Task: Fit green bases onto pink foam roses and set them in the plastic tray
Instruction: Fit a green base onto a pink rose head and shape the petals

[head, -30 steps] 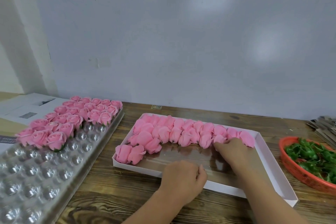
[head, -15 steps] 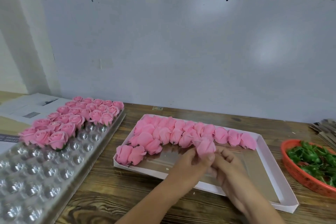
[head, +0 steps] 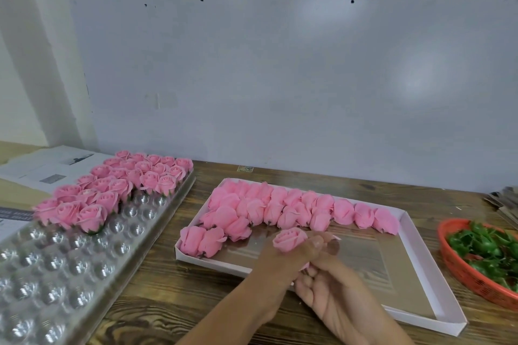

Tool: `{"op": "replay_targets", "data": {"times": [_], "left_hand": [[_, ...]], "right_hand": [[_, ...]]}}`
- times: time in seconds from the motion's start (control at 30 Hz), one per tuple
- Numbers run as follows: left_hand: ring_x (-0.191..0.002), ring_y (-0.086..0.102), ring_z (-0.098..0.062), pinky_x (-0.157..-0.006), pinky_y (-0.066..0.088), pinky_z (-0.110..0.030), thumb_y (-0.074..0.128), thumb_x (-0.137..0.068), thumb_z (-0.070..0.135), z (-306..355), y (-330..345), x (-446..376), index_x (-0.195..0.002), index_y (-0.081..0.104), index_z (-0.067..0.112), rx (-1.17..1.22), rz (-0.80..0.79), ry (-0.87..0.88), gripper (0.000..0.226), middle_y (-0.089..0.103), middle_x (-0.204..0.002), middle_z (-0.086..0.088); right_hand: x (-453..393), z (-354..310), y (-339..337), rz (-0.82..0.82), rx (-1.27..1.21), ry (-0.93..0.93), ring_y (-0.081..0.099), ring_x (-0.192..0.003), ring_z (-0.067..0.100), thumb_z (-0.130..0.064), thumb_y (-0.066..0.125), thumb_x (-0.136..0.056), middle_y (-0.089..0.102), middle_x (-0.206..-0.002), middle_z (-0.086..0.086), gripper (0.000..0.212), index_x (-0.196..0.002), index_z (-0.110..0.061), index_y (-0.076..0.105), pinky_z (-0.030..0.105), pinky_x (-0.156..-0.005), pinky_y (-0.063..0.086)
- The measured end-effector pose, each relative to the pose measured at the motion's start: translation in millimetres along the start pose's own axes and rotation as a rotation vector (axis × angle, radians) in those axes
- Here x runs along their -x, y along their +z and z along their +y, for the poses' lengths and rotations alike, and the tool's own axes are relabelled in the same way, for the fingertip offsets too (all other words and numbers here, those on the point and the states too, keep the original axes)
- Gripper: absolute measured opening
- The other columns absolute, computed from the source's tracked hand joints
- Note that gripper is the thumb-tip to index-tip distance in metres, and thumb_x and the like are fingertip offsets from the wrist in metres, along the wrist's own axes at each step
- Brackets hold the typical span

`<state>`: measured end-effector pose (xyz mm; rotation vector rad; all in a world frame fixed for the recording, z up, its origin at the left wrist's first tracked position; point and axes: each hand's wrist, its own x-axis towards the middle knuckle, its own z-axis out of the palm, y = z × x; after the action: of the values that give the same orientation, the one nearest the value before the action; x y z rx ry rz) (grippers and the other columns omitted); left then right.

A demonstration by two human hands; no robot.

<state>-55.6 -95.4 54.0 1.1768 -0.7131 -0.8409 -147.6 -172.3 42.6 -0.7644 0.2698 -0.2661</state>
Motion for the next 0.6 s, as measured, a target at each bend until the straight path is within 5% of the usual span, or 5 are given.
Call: {"op": "replay_targets", "data": {"times": [0.1, 0.23, 0.4, 0.6], "left_hand": [[-0.082, 0.069, -0.018, -0.074, 0.055, -0.036, 0.075, -0.057, 0.051, 1, 2, 1, -0.079, 0.081, 0.027, -0.001, 0.047, -0.005, 0.034, 0.077, -0.087, 0.0], [-0.08, 0.063, -0.021, -0.073, 0.048, -0.039, 0.073, -0.061, 0.05, 3, 0, 3, -0.074, 0.079, 0.026, 0.016, 0.016, 0.01, 0.028, 0.076, -0.084, 0.001], [-0.037, 0.042, -0.006, -0.038, 0.034, -0.016, 0.072, -0.069, 0.057, 2, -5, 4, -0.079, 0.079, 0.022, -0.029, -0.039, 0.036, 0.037, 0.07, -0.067, 0.005], [-0.075, 0.057, -0.028, -0.065, 0.042, -0.035, 0.073, -0.063, 0.058, -1, -4, -2, -0.075, 0.079, 0.023, 0.043, 0.065, 0.037, 0.037, 0.073, -0.077, -0.002]], "right_hand": [[-3, 3, 2, 0.017, 0.075, -0.036, 0.068, -0.083, 0.022, -0.007, 0.075, -0.075, 0.068, -0.106, 0.021, 0.037, -0.112, -0.002, 0.072, 0.028, -0.071, 0.059], [-2, 3, 3, 0.022, 0.1, -0.012, 0.062, -0.059, 0.018, -0.011, 0.076, -0.076, 0.061, -0.074, 0.014, 0.027, -0.102, -0.003, 0.075, 0.025, -0.054, 0.055], [0, 2, 5, 0.061, 0.089, 0.108, 0.055, -0.052, 0.022, -0.039, 0.065, -0.075, 0.055, -0.065, 0.017, 0.041, -0.084, 0.0, 0.073, 0.027, -0.047, 0.048], [-4, 6, 13, 0.102, 0.158, -0.031, 0.061, -0.053, 0.02, -0.026, 0.075, -0.073, 0.06, -0.068, 0.016, 0.032, -0.095, -0.003, 0.069, 0.027, -0.047, 0.053]]}}
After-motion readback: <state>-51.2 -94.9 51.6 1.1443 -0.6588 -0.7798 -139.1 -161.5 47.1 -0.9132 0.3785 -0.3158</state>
